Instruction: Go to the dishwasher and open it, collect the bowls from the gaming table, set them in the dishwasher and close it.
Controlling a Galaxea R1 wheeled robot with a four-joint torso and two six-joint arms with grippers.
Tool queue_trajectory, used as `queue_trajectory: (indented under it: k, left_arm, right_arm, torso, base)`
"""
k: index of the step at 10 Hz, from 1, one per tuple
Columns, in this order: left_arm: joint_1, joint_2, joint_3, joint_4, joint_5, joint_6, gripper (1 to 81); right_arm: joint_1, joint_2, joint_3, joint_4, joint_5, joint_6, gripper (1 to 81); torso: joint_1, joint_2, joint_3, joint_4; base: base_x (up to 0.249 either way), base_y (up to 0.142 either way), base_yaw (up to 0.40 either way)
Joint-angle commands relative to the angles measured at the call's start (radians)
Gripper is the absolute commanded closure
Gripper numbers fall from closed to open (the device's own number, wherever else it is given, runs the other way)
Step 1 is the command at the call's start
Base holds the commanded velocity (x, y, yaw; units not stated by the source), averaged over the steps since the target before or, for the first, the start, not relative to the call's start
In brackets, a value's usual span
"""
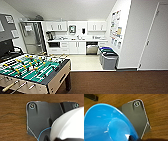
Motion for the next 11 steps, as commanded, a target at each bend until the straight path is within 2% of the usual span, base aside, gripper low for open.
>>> queue_trajectory:
  k: [1,4,11]
  left_arm:
    - [-0.048,-0.011,-0.001,0.009,0.043,0.005,81.1]
    - [-0.048,-0.01,-0.001,0.009,0.043,0.005,81.1]
    - [-0.048,-0.008,-0.001,0.01,0.044,0.005,81.1]
  right_arm:
    - [0.046,-0.014,0.005,-0.012,-0.043,0.0,81.1]
    - [0.047,-0.014,0.004,-0.012,-0.043,0.0,81.1]
    - [0.046,-0.012,0.002,-0.012,-0.04,0.0,81.1]
  torso:
    - [0.0,0.0,0.0,0.0]
    - [0.001,0.001,0.0,0.0]
    - [0.0,0.0,0.0,0.0]
  base:
    - [0.146,0.0,0.0]
    - [0.147,0.0,0.0]
    - [0.167,-0.075,0.0]
